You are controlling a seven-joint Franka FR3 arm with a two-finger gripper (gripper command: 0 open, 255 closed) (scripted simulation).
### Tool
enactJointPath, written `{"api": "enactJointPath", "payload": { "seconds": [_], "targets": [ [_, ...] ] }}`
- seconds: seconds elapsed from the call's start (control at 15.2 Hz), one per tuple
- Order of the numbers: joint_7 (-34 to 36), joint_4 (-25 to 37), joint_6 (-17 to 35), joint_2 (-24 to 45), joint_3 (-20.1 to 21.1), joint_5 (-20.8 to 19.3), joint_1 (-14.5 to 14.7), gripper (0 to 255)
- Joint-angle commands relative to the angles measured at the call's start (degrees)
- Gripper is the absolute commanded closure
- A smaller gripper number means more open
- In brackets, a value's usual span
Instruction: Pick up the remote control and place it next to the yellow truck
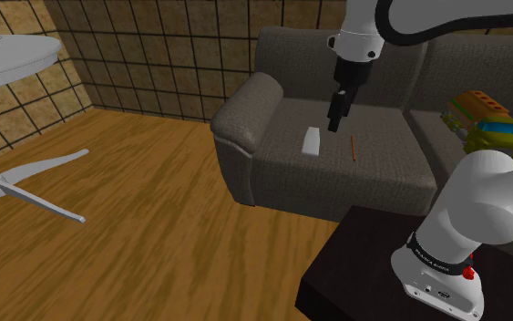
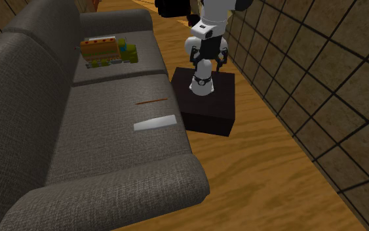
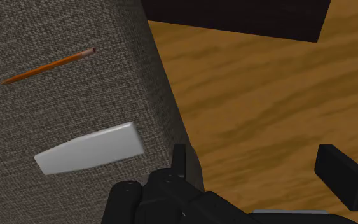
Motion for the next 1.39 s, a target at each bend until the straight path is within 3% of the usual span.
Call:
{"api": "enactJointPath", "payload": {
  "seconds": [0.0, 0.66, 1.32],
  "targets": [
    [0.00, 0.00, 0.00, 0.00, 0.00, 0.00, 0.00, 0],
    [19.45, 4.01, 14.39, 19.27, 1.25, -0.39, -9.52, 0],
    [37.80, 10.08, 24.41, 36.29, -1.02, -1.97, -17.29, 0]
  ]
}}
